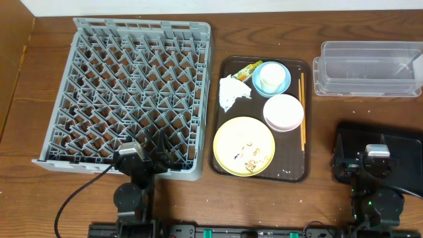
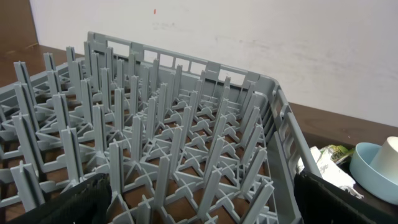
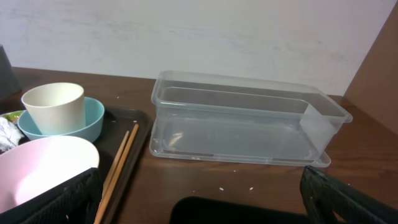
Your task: Sort waste into correct bins and load items into the dishwasher
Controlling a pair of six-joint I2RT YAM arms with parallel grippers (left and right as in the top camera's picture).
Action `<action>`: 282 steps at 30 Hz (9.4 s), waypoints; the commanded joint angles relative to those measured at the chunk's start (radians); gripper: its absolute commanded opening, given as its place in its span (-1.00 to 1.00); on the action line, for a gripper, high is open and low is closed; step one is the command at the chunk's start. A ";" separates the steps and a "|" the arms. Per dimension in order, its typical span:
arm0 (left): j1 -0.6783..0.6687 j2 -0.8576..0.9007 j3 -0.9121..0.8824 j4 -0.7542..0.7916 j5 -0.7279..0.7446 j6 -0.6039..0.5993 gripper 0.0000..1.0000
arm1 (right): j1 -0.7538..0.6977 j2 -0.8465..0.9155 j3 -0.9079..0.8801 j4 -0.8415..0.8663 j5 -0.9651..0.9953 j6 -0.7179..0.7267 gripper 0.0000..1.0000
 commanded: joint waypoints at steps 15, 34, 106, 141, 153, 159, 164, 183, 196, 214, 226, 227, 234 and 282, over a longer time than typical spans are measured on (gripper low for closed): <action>-0.004 -0.006 -0.008 -0.047 0.010 0.014 0.89 | -0.018 -0.005 -0.002 -0.003 0.010 -0.010 0.99; -0.004 -0.006 -0.008 -0.047 0.010 0.014 0.89 | -0.018 -0.005 -0.002 -0.003 0.010 -0.010 0.99; -0.004 -0.006 -0.008 -0.047 0.010 0.014 0.89 | 0.274 1.260 1.567 -0.608 -0.564 0.121 0.99; -0.004 -0.006 -0.008 -0.047 0.010 0.014 0.89 | 0.686 2.197 1.836 -0.706 0.138 0.270 0.34; -0.004 -0.006 -0.008 -0.047 0.010 0.014 0.89 | 0.628 2.304 1.835 -0.583 0.002 0.363 0.21; -0.004 -0.006 -0.008 -0.047 0.010 0.014 0.89 | 0.642 2.330 1.835 -0.550 0.007 0.361 0.15; -0.004 -0.006 -0.008 -0.047 0.010 0.014 0.89 | 0.653 2.322 1.835 -0.565 0.084 0.369 -0.71; -0.004 -0.006 -0.008 -0.047 0.010 0.014 0.89 | 0.641 1.936 1.837 -0.808 0.146 0.429 -0.98; -0.004 -0.006 -0.008 -0.047 0.010 0.014 0.89 | 0.241 1.886 1.837 -0.824 0.380 0.671 -0.97; -0.004 -0.006 -0.008 -0.047 0.010 0.014 0.89 | -0.048 1.952 1.836 -0.787 -0.365 0.357 0.98; -0.004 -0.006 -0.008 -0.047 0.010 0.014 0.89 | 0.380 1.954 1.836 -0.707 -0.193 0.363 0.86; -0.004 -0.006 -0.008 -0.047 0.010 0.014 0.89 | 0.429 1.958 1.835 -0.695 -0.090 0.414 0.92; -0.004 -0.006 -0.008 -0.047 0.010 0.014 0.89 | 0.647 2.051 1.836 -0.546 0.253 0.603 0.93; -0.004 -0.006 -0.008 -0.047 0.010 0.014 0.89 | 0.678 2.470 1.838 -0.360 0.421 0.930 -0.98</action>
